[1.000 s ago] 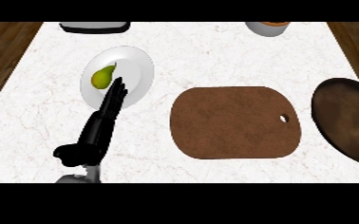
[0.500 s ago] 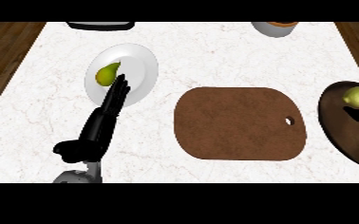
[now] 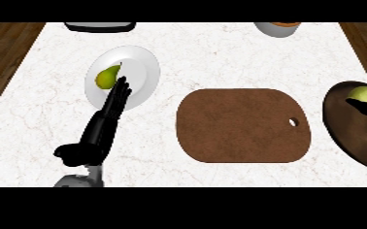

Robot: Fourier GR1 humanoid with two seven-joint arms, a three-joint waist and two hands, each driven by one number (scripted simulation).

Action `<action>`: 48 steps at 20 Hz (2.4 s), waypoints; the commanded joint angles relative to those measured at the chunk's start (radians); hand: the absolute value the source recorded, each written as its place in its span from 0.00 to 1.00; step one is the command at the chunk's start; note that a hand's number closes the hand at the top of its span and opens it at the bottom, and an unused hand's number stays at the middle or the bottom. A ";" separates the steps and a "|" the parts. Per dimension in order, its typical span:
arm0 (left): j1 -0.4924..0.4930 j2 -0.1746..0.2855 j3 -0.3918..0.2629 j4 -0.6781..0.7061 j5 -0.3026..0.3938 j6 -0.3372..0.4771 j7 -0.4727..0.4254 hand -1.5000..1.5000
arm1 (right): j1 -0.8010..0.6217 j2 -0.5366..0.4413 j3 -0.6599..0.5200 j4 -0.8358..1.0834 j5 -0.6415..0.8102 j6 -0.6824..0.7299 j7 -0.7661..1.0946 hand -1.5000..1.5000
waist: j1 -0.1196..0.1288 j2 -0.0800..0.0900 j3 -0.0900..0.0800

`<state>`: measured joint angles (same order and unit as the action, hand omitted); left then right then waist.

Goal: Pick the lemon from the cutting board and place it in the pan

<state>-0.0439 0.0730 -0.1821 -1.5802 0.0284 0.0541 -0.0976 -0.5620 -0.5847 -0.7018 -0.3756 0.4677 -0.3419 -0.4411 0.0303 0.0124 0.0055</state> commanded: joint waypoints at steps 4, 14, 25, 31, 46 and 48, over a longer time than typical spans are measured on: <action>-0.009 0.015 0.038 -0.024 0.016 -0.001 0.032 0.50 | 0.052 -0.072 -0.142 0.040 -0.183 0.167 -0.150 0.00 | -0.023 -0.008 -0.003; 0.020 -0.010 0.030 0.043 -0.002 -0.009 -0.045 0.50 | 0.224 -0.134 -0.143 0.030 -0.302 0.603 -0.255 0.00 | -0.031 -0.012 -0.005; -0.011 0.004 0.072 -0.009 0.006 -0.028 0.037 0.50 | 0.496 -0.091 -0.101 -0.170 -0.417 0.710 -0.349 0.00 | -0.038 -0.014 -0.007; 0.024 -0.009 0.069 0.001 -0.002 -0.055 0.003 0.50 | 0.524 -0.056 -0.031 -0.200 -0.440 0.672 -0.361 0.00 | -0.030 -0.013 -0.005; 0.004 -0.058 0.059 0.050 -0.063 -0.027 -0.031 0.50 | 0.700 0.042 0.009 -0.530 -0.484 0.539 -0.249 0.00 | -0.034 -0.013 -0.006; 0.019 -0.005 0.105 0.001 -0.008 -0.087 -0.002 0.50 | 0.637 -0.051 0.002 -0.341 -0.448 0.558 -0.338 0.00 | -0.030 -0.012 -0.005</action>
<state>-0.0287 0.0358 -0.1135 -1.5856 -0.0123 0.0138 -0.0867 0.0884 -0.5895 -0.6969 -0.7876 0.0025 0.2249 -0.7333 -0.0012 -0.0004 -0.0001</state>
